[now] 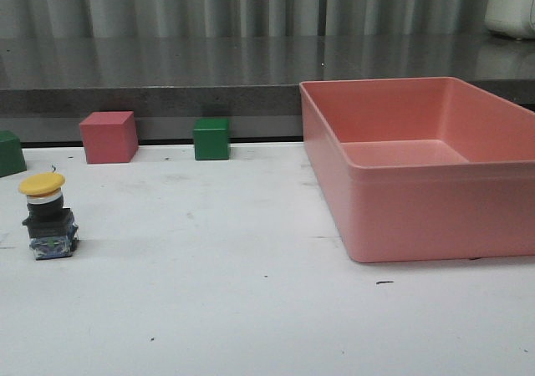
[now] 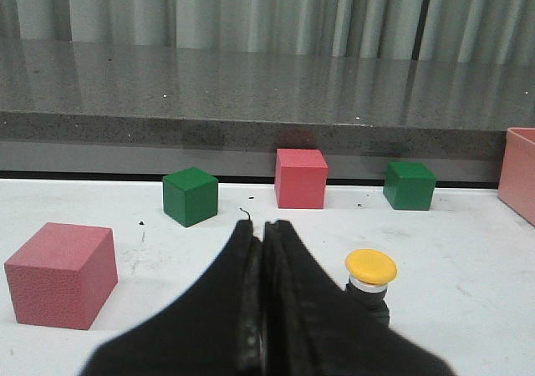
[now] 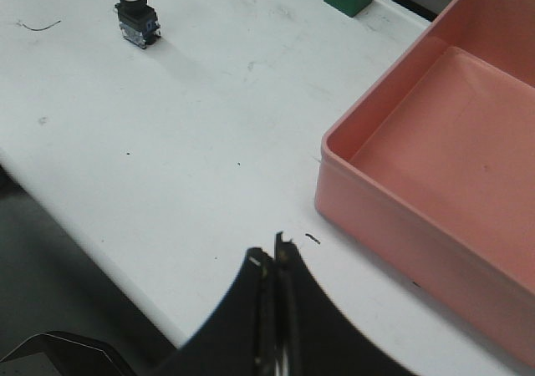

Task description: Place and stand button with both arms

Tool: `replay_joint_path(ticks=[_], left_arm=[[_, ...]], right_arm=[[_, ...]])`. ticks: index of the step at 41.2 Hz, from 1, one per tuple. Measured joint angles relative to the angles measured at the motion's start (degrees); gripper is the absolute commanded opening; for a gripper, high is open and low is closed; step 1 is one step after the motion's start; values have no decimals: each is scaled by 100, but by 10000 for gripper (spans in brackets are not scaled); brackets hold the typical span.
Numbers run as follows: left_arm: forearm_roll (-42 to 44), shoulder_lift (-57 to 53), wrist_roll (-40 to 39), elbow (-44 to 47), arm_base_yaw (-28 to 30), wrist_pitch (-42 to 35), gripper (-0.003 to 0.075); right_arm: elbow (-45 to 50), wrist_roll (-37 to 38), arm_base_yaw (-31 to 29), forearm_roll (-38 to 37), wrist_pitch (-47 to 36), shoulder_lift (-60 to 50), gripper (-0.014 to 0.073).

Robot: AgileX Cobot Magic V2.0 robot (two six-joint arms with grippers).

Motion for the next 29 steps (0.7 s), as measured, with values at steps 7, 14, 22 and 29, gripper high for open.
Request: replay_joint_path(ticks=[7, 14, 22, 29], left_arm=[[0, 0, 0, 0, 0, 0, -20], [0, 0, 0, 0, 0, 0, -20], [0, 0, 0, 0, 0, 0, -20], [0, 0, 0, 0, 0, 0, -20]], right_arm=[[4, 0, 0, 0, 0, -38, -68], [311, 0, -505, 0, -293, -626, -68], [1659, 0, -1772, 42, -1543, -2118, -68], [2962, 0, -2665, 55, -2504, -3377, -68]])
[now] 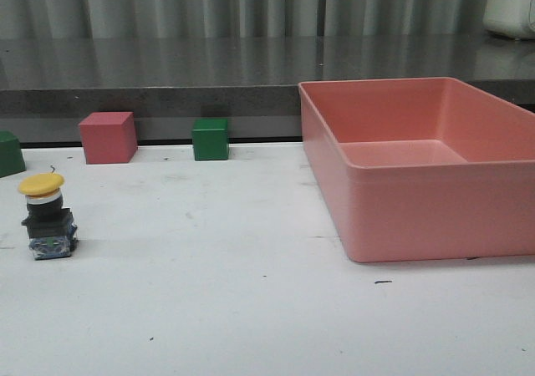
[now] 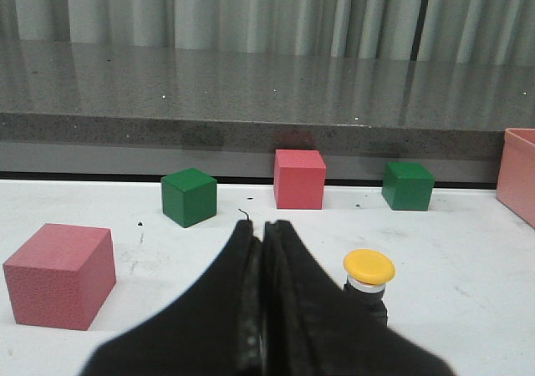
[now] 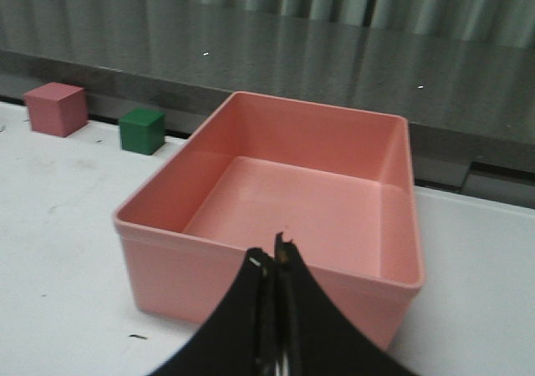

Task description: Place and stand button with both arms

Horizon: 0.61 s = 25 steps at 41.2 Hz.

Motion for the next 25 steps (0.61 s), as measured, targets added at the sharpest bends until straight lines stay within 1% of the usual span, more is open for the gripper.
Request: replay_joint_path(ticks=[4, 8, 19, 25], left_arm=[[0, 0, 0, 0, 0, 0, -20], [0, 0, 0, 0, 0, 0, -20], [0, 0, 0, 0, 0, 0, -20], [0, 0, 0, 0, 0, 0, -20]], right_arm=[[533, 0, -339, 10, -353, -405, -68], [802, 0, -575, 37, -476, -552, -68], [858, 0, -956, 49, -503, -568, -68], [858, 0, -1032, 49, -513, -568, -68]])
